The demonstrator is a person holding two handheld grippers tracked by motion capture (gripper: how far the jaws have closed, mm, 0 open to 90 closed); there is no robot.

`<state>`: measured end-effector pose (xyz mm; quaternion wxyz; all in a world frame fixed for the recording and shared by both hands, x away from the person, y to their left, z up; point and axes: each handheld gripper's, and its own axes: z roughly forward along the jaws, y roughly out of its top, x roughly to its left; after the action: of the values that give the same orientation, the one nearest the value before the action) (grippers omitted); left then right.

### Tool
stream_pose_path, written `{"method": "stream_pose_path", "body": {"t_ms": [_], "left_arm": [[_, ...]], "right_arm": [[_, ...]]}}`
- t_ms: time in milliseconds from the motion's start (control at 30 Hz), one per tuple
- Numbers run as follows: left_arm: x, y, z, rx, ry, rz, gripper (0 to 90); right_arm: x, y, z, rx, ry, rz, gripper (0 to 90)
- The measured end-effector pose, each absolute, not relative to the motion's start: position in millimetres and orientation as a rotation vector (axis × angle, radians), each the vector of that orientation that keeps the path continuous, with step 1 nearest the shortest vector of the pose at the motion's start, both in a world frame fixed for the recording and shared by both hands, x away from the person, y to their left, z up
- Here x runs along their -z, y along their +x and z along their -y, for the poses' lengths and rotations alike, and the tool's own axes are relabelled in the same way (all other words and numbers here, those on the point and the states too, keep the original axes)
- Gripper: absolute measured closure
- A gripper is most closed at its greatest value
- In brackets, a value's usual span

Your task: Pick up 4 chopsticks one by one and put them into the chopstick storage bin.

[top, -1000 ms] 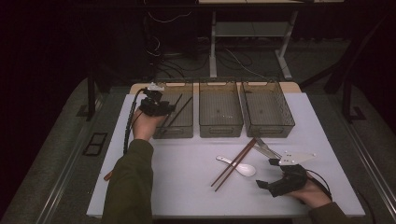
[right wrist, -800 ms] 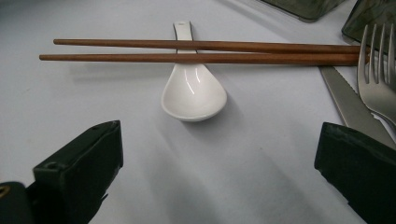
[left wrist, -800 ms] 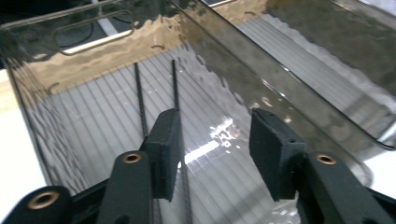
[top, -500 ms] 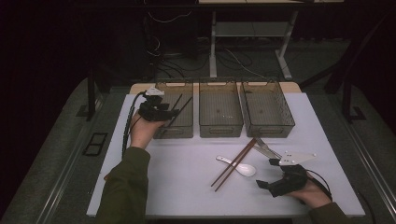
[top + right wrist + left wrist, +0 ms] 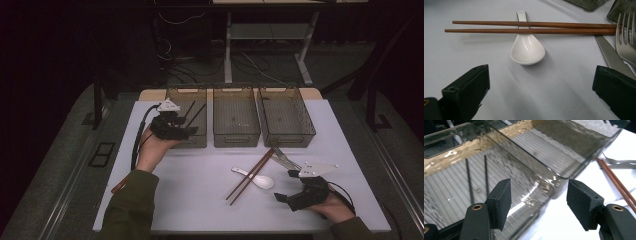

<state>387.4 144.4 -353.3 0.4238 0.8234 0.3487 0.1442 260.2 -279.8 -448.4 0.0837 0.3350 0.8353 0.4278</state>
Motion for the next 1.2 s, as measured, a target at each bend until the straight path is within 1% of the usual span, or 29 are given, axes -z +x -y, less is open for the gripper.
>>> {"method": "stream_pose_path", "body": {"t_ms": [133, 533, 1000, 1200], "left_arm": [[356.0, 375.0, -137.7, -0.352, 2.074, -0.849, 32.7], [375.8, 342.4, -124.3, -0.325, 2.099, -0.805, 30.3], [400.5, 309.6, -102.1, -0.264, 2.099, -0.770, 30.7], [408.9, 297.9, -91.2, -0.220, 2.108, -0.741, 32.5]], "right_arm": [[448.5, 260.2, 279.6, -1.276, 0.999, -2.494, 0.9], [448.7, 260.5, 279.7, -1.276, 0.997, -2.492, 0.9], [448.1, 260.0, 279.7, -1.279, 0.999, -2.493, 0.9], [448.0, 259.7, 279.6, -1.280, 0.997, -2.493, 0.9]]}}
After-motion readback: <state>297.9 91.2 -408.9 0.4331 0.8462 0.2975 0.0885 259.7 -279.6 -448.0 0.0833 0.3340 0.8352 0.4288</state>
